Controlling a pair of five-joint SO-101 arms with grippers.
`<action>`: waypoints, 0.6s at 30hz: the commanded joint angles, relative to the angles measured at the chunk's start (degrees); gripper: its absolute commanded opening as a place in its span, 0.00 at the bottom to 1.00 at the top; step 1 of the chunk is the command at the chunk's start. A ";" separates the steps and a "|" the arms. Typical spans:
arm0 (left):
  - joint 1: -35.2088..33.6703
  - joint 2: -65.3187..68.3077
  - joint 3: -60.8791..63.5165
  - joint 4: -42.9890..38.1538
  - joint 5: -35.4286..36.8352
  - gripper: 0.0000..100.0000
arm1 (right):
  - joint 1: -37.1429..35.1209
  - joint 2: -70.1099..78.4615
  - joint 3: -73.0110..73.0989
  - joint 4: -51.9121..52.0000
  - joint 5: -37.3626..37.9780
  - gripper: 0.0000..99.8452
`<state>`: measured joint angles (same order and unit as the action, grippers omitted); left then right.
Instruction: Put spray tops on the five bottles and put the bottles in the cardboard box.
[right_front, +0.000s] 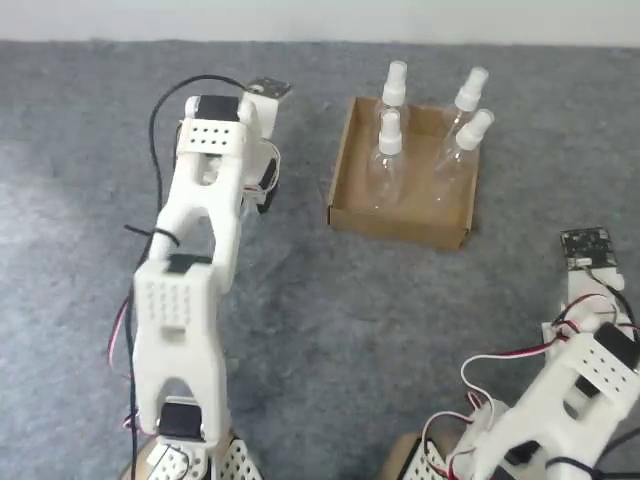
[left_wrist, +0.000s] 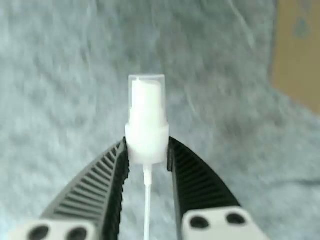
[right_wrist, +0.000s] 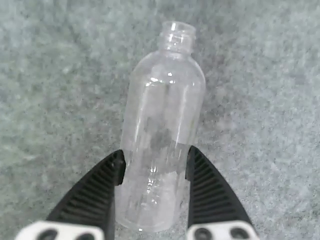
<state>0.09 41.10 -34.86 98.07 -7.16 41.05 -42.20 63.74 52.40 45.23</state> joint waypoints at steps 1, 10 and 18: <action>1.32 -24.00 26.86 -8.53 4.57 0.01 | 0.48 -1.01 -0.35 -1.89 0.70 0.01; 11.08 -46.95 63.69 -27.96 12.66 0.01 | -5.14 -0.84 -0.18 -1.89 0.79 0.01; 14.15 -48.88 73.80 -34.99 9.32 0.12 | -4.70 -0.84 2.81 -1.36 3.34 0.12</action>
<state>13.71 -4.00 38.02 64.92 4.44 36.57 -42.11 65.41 51.52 47.16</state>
